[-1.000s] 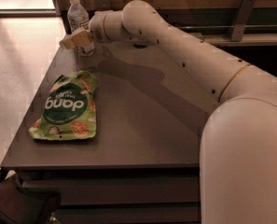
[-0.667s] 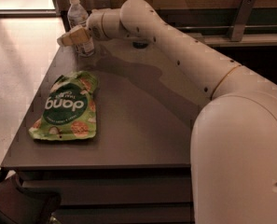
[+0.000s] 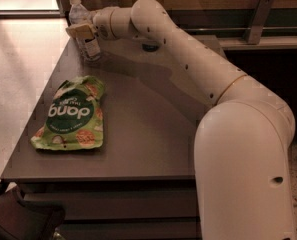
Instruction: Pick blue plastic bottle
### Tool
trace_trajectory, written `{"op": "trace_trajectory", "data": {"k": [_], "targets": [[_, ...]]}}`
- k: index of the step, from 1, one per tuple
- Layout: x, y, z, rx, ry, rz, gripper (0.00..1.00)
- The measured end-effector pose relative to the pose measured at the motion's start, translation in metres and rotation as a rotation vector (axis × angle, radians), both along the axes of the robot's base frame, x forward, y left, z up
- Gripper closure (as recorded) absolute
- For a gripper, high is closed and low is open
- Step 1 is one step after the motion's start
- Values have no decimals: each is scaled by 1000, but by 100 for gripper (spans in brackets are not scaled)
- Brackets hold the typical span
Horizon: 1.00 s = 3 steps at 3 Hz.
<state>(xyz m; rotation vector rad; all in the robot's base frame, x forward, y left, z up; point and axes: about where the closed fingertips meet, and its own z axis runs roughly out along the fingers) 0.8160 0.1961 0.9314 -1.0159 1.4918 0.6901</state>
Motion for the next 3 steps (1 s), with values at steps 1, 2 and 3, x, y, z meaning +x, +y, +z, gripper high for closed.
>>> {"op": "trace_trajectory", "data": {"k": [1,2,3], "targets": [[-1,3,-2,-1,2,5,61],[-2,7,-3,-1,4,9,85],[-3,10,-4,-1,6,13,100]]}}
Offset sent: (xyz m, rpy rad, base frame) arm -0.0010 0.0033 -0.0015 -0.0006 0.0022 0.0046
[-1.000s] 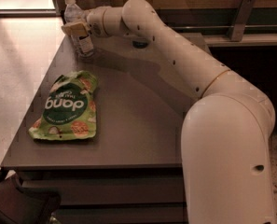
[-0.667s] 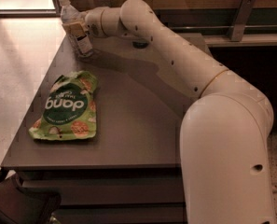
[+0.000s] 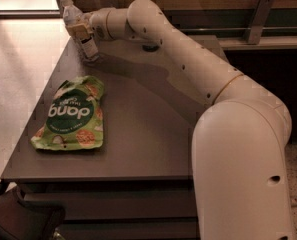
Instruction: Pick blue plastic bottle
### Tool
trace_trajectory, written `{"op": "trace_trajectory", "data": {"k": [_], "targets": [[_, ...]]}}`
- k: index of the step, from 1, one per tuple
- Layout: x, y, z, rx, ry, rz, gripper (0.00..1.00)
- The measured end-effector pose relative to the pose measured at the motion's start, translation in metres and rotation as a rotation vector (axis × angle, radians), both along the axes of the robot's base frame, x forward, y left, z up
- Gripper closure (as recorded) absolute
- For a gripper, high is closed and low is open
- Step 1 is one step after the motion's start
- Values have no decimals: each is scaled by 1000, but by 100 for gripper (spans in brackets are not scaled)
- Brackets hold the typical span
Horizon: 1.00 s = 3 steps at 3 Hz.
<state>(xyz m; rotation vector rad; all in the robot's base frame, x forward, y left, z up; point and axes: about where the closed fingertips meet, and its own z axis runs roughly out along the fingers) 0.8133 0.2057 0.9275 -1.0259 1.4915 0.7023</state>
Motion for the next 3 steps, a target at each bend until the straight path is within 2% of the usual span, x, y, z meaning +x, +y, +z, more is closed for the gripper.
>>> {"op": "trace_trajectory", "data": {"k": [1,3], "targets": [[0,0,0,0,0,0,100],[-21,-16,61,35,-100,58,100]]}}
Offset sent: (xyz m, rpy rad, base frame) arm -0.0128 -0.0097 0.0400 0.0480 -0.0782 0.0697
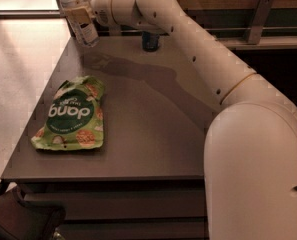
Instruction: Pick blue plastic bottle
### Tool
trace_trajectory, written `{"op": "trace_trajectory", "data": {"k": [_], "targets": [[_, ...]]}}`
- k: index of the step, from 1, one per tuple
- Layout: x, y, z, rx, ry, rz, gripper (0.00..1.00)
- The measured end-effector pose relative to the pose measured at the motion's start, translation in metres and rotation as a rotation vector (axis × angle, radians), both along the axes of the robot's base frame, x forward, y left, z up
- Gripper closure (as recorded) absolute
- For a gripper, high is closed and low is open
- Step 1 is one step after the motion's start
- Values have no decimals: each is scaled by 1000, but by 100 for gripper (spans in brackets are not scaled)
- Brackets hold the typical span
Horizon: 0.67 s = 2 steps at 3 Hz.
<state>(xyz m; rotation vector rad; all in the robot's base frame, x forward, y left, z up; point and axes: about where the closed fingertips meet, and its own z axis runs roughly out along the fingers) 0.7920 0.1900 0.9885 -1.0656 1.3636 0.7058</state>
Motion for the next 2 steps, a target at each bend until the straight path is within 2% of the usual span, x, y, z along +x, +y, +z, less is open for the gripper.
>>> {"op": "trace_trajectory", "data": {"k": [1,2], "targets": [[-11,-11,43,-5,-50,-9,100],[-22,-20,92,1,-135,-13,100]]}}
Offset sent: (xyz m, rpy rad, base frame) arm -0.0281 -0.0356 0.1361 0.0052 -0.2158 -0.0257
